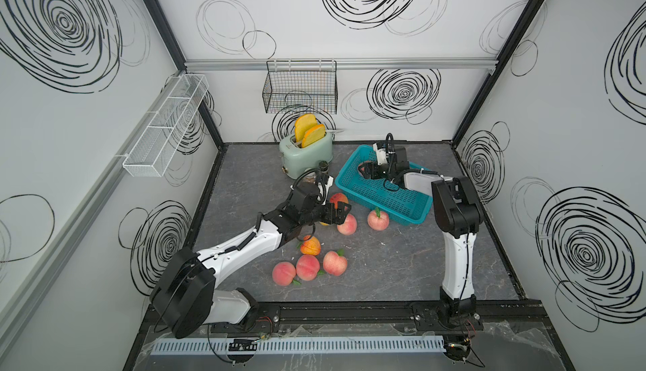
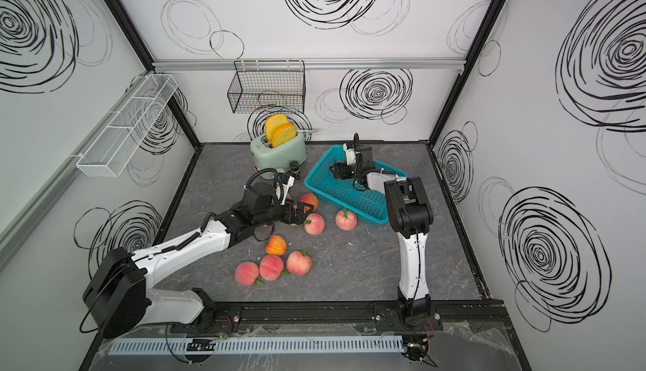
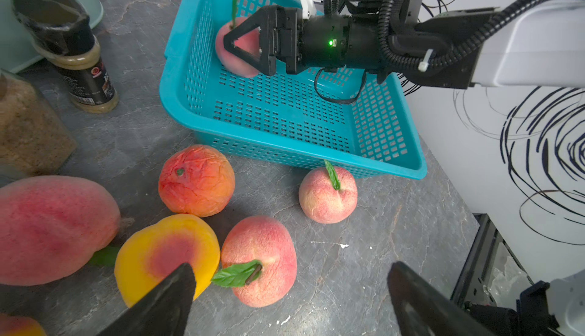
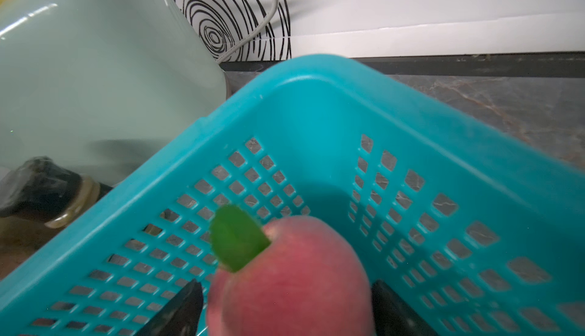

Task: Put the peaches into the basket
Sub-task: Place the peach in the basket.

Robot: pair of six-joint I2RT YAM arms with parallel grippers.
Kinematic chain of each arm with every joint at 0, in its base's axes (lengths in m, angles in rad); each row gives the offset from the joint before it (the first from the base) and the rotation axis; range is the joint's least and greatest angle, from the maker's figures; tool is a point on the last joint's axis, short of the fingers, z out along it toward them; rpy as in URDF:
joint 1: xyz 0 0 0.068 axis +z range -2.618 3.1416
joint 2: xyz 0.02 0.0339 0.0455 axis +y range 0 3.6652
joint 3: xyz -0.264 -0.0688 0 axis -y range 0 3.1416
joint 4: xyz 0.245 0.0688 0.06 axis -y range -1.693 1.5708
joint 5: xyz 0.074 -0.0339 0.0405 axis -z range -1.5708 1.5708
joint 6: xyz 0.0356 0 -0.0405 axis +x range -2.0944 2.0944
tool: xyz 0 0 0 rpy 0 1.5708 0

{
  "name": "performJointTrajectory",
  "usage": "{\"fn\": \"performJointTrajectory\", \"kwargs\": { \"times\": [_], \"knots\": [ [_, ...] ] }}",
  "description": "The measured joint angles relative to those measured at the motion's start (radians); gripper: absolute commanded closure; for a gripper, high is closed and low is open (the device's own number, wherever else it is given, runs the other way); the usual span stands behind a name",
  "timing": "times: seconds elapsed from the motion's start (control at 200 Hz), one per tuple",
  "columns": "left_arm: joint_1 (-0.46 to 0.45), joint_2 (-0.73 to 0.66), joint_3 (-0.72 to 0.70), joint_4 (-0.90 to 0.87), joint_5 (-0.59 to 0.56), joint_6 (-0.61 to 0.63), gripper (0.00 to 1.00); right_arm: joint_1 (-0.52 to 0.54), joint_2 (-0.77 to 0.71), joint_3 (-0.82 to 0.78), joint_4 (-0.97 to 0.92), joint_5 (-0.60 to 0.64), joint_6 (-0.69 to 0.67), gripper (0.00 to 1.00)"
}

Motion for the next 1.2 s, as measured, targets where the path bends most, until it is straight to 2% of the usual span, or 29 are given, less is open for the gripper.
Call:
{"fn": "performJointTrajectory", "kwargs": {
  "times": [0.3,0.535,0.905,1.2],
  "knots": [
    [0.000,-0.087,-0.014,-0.073,-0.024,0.003,0.02,0.009,-0.155,-0.028,-0.003,0.013,-0.001,0.03],
    [0.000,-0.206,-0.057,-0.180,-0.069,0.003,0.02,0.039,-0.333,-0.165,-0.005,0.035,-0.006,0.02],
    [-0.002,-0.406,-0.164,-0.381,-0.149,-0.058,0.02,0.208,-0.651,-0.414,-0.046,0.092,-0.024,0.00],
    [-0.031,-0.476,-0.205,-0.522,-0.237,-0.172,0.02,0.311,-0.870,-0.578,-0.070,0.112,-0.022,0.01]
  ]
}}
